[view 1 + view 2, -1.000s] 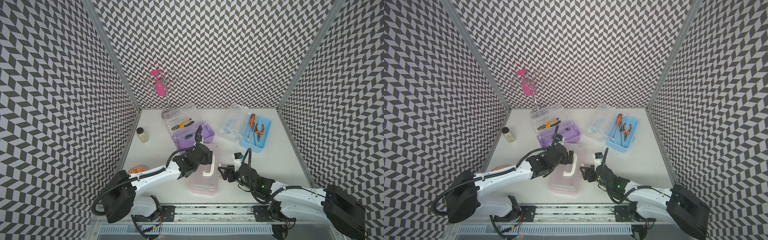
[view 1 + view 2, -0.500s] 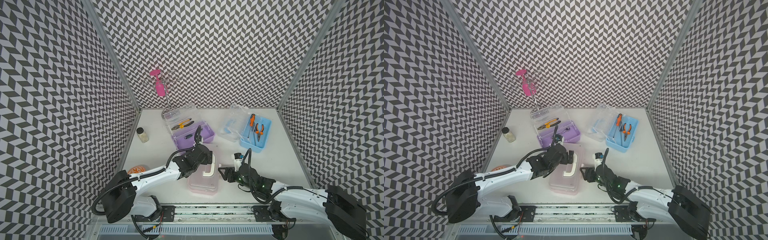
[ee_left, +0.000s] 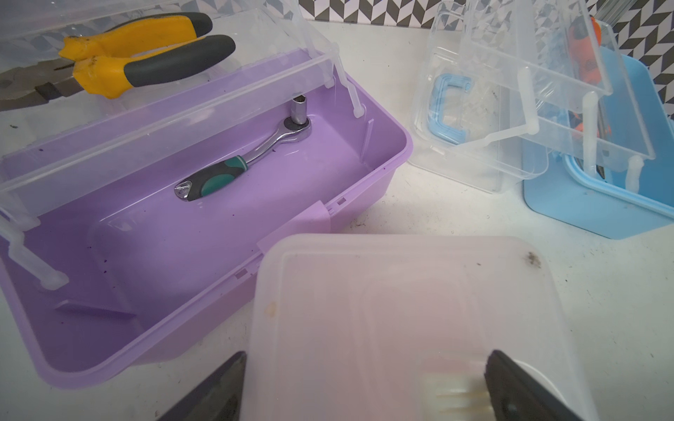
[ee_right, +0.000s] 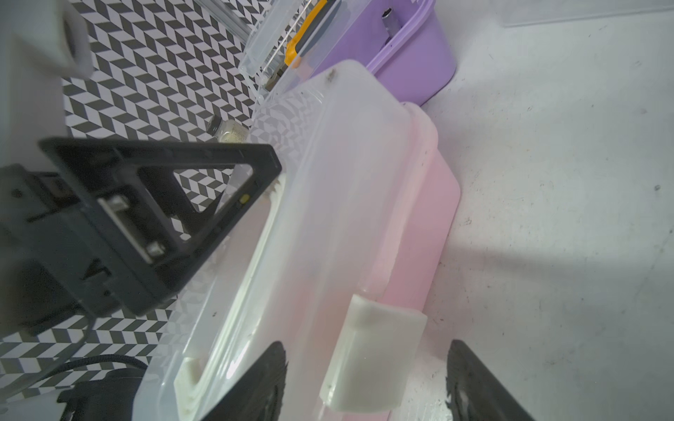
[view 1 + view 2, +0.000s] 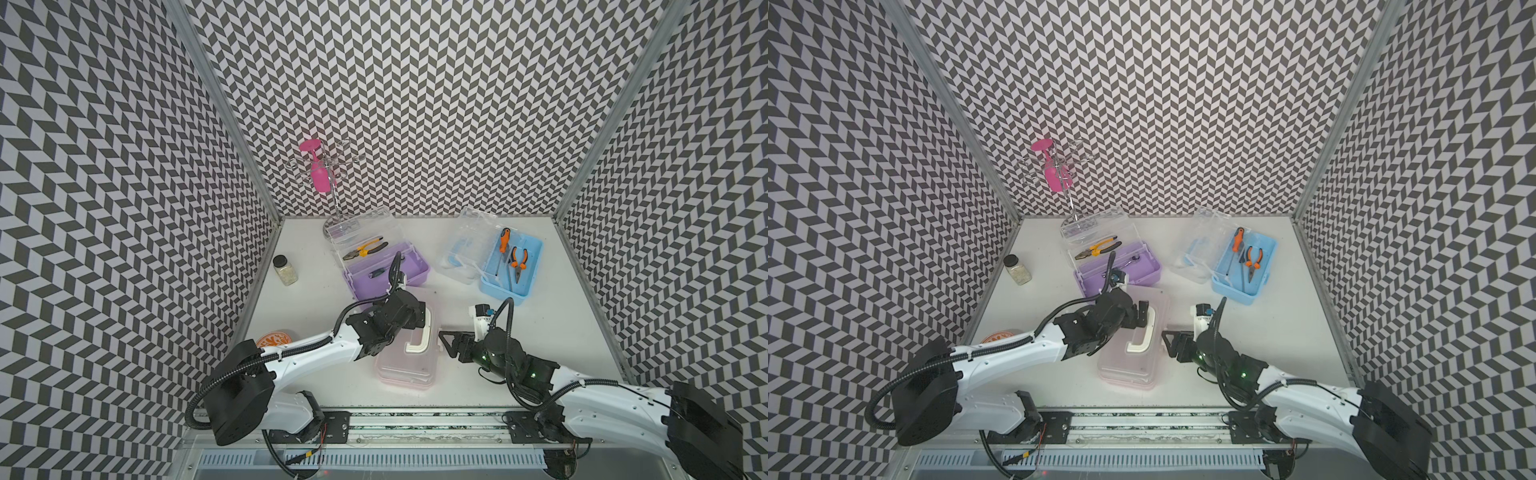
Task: Close toolboxes
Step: Fasten the toolbox latch on the toolbox.
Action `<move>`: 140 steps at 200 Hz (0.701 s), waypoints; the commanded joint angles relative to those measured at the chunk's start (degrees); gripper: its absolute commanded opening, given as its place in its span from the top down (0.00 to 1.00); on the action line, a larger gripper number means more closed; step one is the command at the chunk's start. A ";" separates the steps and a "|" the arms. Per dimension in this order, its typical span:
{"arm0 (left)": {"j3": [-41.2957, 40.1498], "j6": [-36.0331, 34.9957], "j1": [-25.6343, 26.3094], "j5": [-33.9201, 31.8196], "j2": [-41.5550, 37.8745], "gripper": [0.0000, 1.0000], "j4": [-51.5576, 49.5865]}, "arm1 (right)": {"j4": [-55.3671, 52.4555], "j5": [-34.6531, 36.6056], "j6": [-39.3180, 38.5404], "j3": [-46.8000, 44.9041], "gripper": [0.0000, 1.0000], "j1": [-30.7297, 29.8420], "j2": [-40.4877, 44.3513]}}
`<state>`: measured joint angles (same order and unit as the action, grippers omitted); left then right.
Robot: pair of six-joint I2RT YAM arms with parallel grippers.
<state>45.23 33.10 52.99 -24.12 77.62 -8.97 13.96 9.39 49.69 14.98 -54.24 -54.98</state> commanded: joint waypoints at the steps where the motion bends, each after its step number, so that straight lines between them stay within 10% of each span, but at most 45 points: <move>1: -2.38 -0.14 0.71 2.67 1.26 0.00 -4.26 | -4.79 5.40 0.47 1.51 0.32 0.61 0.94; 140: -2.27 -0.23 0.69 3.11 2.12 0.00 -3.86 | 7.55 -6.02 -4.54 -0.95 0.30 2.25 -18.74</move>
<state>44.91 33.10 52.99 -24.03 77.62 -8.16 15.31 8.58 46.15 14.26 -52.25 -70.04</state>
